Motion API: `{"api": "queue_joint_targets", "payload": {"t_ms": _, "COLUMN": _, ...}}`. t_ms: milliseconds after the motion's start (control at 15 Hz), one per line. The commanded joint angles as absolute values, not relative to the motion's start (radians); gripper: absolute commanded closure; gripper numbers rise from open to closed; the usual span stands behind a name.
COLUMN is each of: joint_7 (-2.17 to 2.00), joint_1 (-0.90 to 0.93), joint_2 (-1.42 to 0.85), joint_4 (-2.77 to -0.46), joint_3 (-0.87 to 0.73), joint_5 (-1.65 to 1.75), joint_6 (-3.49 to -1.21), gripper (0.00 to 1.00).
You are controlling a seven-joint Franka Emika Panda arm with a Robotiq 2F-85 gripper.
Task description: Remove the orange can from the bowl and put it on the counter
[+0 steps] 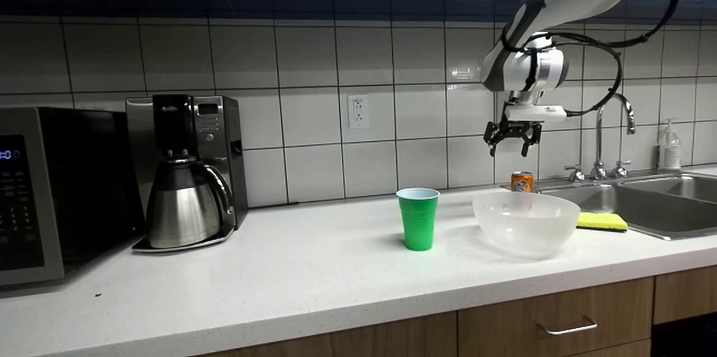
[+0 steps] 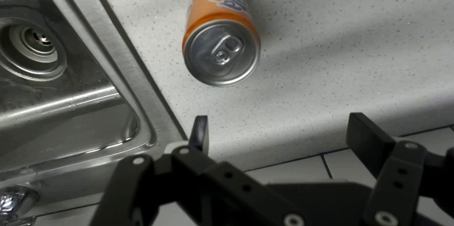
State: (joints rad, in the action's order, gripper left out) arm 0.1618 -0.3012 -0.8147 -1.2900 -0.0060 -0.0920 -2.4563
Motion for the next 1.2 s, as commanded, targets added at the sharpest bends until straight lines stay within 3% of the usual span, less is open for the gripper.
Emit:
{"api": "queue_joint_targets", "payload": {"t_ms": 0, "joint_7": 0.175, "joint_1": -0.290, "joint_2": -0.658, "joint_4": -1.472, "joint_3": 0.001, "joint_5": -0.110, "joint_6": -2.441, "gripper": 0.00}}
{"api": "queue_joint_targets", "payload": {"t_ms": 1133, "joint_7": 0.219, "joint_1": -0.226, "joint_2": 0.030, "joint_4": -2.155, "joint_3": -0.053, "joint_5": -0.146, "joint_6": -2.324, "gripper": 0.00}}
